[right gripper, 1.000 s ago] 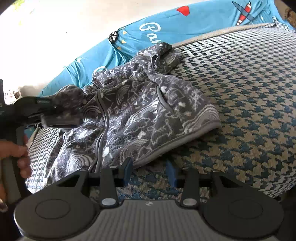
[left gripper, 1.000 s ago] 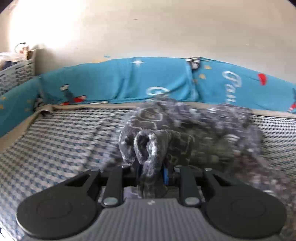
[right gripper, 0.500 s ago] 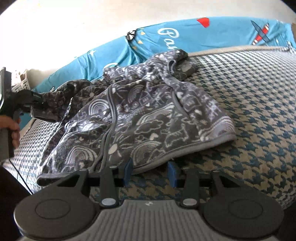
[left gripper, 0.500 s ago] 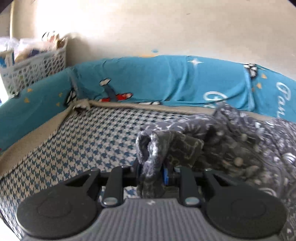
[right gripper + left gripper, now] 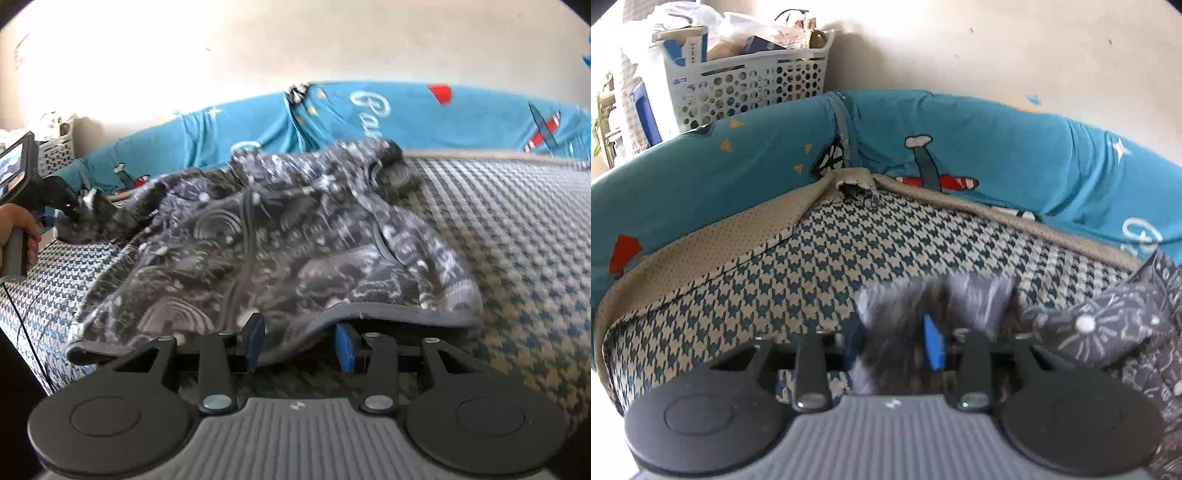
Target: Fold clothes
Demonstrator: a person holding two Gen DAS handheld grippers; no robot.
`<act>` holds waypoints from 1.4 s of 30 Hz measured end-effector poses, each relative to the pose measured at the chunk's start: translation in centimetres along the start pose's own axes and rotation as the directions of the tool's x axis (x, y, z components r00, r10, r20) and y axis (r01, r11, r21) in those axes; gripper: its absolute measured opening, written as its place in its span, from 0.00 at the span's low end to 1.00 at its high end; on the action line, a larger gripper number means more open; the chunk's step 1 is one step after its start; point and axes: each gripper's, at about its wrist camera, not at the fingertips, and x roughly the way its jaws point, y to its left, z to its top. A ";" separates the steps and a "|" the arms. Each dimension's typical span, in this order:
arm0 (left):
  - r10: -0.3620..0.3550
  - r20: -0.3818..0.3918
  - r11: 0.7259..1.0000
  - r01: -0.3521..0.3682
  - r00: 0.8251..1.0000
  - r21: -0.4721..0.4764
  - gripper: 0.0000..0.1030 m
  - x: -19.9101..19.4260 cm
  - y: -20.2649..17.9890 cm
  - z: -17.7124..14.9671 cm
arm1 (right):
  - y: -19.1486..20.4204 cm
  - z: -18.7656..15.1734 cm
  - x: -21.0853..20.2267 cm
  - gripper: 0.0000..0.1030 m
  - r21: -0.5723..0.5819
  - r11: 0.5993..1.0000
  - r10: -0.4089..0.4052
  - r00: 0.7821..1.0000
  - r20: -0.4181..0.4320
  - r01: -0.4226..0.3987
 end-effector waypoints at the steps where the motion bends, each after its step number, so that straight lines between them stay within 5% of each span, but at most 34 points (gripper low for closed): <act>1: -0.008 0.017 1.000 0.008 1.000 -0.012 0.58 -0.4 0.3 0.0 | 0.3 0.1 -0.1 0.39 -0.008 1.000 0.005 1.000 0.008 -0.004; 2: -0.011 0.038 1.000 0.011 0.999 -0.023 0.75 -0.9 0.4 0.0 | 0.6 0.1 -0.1 0.39 -0.016 1.000 0.008 1.000 0.014 -0.007; 4: -0.016 0.088 0.999 0.019 0.996 -0.041 0.88 -2.0 0.8 0.0 | 1.1 0.2 -0.1 0.39 -0.038 0.999 0.002 1.000 0.023 -0.001; 8: -0.091 0.118 0.996 0.091 0.989 0.001 0.93 -2.9 0.4 -0.1 | 1.9 0.3 -0.1 0.39 -0.074 0.997 -0.022 0.999 0.046 0.025; 16: -0.272 0.009 0.922 0.258 0.962 0.289 0.94 -2.6 -4.5 -1.7 | 2.4 0.4 -0.2 0.44 -0.098 0.995 -0.004 1.000 -0.014 0.003; 21: -0.296 -0.009 0.887 0.278 0.955 0.368 0.94 -2.0 -6.6 -2.2 | 2.1 0.2 -0.7 0.45 -0.047 0.997 0.062 0.996 -0.070 -0.066; 29: -0.204 -0.048 0.851 0.201 0.978 0.485 0.94 1.0 -9.0 -3.6 | 4.6 -0.1 -2.1 0.45 -0.094 0.967 0.225 0.968 -0.116 -0.236; 36: -0.158 -0.062 0.888 0.169 0.986 0.428 0.94 3.2 -8.8 -3.1 | 9.7 -0.4 -1.5 0.45 -0.332 0.891 0.290 0.951 -0.109 -0.310; 42: -0.127 -0.033 0.919 0.130 0.991 0.371 0.94 4.1 -7.7 -1.9 | 12.7 -0.9 0.8 0.45 -0.427 0.836 0.311 0.939 -0.148 -0.344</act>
